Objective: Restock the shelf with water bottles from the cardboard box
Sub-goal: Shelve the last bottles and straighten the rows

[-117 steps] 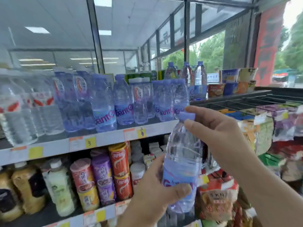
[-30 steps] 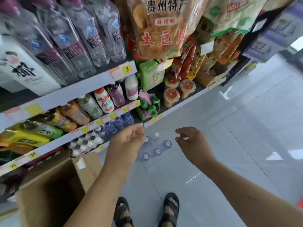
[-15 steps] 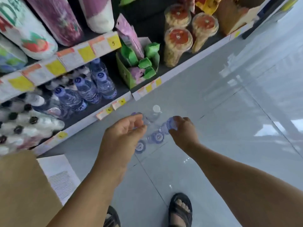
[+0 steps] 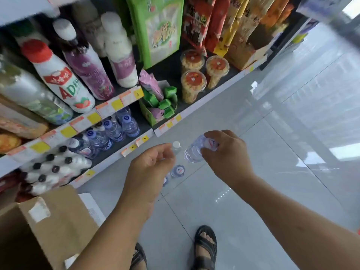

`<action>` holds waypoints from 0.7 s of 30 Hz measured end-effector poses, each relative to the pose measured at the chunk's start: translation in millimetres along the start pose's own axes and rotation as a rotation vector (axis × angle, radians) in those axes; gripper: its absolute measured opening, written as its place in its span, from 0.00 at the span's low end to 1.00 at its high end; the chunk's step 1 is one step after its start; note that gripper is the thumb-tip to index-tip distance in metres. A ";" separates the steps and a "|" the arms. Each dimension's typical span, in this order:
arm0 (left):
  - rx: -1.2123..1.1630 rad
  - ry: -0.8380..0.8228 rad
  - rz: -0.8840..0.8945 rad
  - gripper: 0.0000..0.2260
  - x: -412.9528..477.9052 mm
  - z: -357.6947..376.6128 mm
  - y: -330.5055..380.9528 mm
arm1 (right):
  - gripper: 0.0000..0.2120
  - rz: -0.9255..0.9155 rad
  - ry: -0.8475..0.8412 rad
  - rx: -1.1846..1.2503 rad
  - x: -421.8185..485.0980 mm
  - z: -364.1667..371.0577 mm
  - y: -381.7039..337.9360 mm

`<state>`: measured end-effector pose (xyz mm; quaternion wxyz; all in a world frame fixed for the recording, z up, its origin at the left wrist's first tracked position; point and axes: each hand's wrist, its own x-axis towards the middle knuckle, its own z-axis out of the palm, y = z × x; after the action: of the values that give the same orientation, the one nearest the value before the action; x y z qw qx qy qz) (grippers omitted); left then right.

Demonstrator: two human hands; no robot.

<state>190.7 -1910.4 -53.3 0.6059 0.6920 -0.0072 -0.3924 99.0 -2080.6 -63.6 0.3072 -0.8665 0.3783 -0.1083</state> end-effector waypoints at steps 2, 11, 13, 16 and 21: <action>-0.015 -0.028 0.049 0.13 -30.2 1.9 47.2 | 0.16 -0.068 0.003 0.010 -6.7 -63.9 -52.5; 0.159 -0.277 0.483 0.32 -206.6 6.0 298.6 | 0.13 -0.455 0.047 -0.009 -43.8 -351.8 -314.2; 0.210 -0.279 0.603 0.31 -250.0 0.9 353.4 | 0.11 -0.520 0.086 0.059 -55.0 -408.2 -373.6; 0.197 -0.198 0.734 0.38 -296.2 -17.7 417.9 | 0.10 -0.650 0.170 0.079 -74.1 -471.9 -456.5; 0.204 -0.052 1.006 0.28 -355.1 -63.2 497.4 | 0.14 -0.721 0.299 0.186 -103.8 -518.6 -563.7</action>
<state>211.4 -1817.5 553.7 0.6485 0.6487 -0.3926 -0.0668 141.5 -1943.3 695.9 0.2685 -0.8868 0.0791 -0.3678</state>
